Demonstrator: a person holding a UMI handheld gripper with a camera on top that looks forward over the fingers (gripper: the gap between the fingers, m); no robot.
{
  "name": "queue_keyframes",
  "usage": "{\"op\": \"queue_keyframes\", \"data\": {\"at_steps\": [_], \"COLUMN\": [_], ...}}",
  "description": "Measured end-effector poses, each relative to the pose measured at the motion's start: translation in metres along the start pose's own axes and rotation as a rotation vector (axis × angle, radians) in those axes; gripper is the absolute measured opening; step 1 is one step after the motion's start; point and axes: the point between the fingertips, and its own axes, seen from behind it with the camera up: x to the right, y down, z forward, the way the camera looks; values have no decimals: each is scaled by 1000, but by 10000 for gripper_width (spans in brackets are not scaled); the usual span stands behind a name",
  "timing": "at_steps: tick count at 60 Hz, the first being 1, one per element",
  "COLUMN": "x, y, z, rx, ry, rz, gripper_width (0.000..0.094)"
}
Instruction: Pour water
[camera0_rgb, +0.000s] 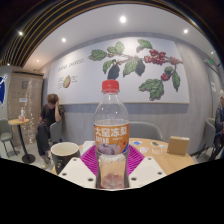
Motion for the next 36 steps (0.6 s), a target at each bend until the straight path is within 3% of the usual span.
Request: {"op": "queue_keyframes", "data": {"at_steps": [8, 11, 16, 20, 21, 36], "x": [2, 2, -4, 4, 4, -9], "y": [0, 0, 8, 2, 0, 11], "z": [-1, -1, 5, -14, -18, -101], "rx": [4, -3, -28, -66, -66, -108], "ry": [-4, -6, 4, -4, -1, -37], "rz": [6, 7, -1, -10, -6, 40], "gripper_width": [325, 402, 564, 847, 869, 851]}}
